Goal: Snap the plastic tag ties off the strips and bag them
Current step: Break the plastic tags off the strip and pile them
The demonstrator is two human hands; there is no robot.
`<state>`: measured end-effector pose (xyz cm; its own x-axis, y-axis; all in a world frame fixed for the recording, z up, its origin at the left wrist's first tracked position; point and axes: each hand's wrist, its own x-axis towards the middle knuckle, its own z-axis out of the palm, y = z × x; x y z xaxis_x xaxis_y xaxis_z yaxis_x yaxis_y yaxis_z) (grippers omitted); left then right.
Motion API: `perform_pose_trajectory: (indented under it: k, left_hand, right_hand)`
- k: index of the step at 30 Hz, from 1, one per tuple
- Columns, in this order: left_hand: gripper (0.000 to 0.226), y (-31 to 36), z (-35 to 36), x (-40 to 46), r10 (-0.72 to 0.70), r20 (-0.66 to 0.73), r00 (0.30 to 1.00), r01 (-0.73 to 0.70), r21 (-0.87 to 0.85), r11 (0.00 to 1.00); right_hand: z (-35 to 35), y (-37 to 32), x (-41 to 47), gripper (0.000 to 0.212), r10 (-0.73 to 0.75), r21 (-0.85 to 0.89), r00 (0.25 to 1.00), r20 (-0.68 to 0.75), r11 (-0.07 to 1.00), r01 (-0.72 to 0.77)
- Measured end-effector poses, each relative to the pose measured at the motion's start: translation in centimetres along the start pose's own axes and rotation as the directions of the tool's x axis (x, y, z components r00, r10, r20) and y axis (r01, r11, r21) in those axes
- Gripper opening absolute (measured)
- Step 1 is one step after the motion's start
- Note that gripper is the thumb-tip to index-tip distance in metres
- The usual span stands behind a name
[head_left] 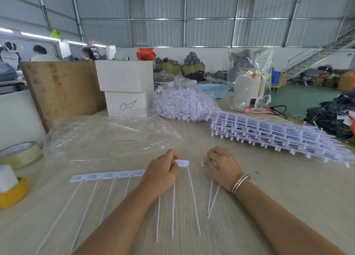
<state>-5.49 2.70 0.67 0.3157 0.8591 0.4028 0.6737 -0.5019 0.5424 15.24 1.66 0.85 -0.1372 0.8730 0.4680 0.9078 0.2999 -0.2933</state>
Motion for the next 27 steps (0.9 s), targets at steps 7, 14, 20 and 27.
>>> perform_pose_trajectory:
  k: [7, 14, 20, 27]
  left_hand:
    - [0.016, 1.2, 0.4, -0.5, 0.195, 0.011, 0.981, -0.195, 0.038, 0.980]
    - [0.021, 0.8, 0.5, -0.2, 0.181, -0.024, 0.983, -0.170, 0.231, 0.958]
    - [0.035, 0.1, 0.9, 0.2, -0.068, 0.070, 0.995, 0.075, -0.097, 0.992]
    - [0.036, 0.4, 1.2, 0.7, -0.097, 0.048, 0.994, 0.104, -0.187, 0.977]
  right_hand:
    - [1.0, -2.8, -0.3, 0.022, -0.186, 0.250, 0.982, 0.031, 0.953, 0.173]
    - [0.6, -2.3, -0.1, 0.017, 0.008, 0.532, 0.993, 0.116, 0.844, -0.069]
    - [0.7, -2.5, -0.1, 0.020, -0.033, 0.566, 0.980, 0.198, 0.820, -0.087]
    - [0.6, -2.5, -0.1, 0.015, -0.078, 0.493, 0.992, 0.098, 0.870, 0.019]
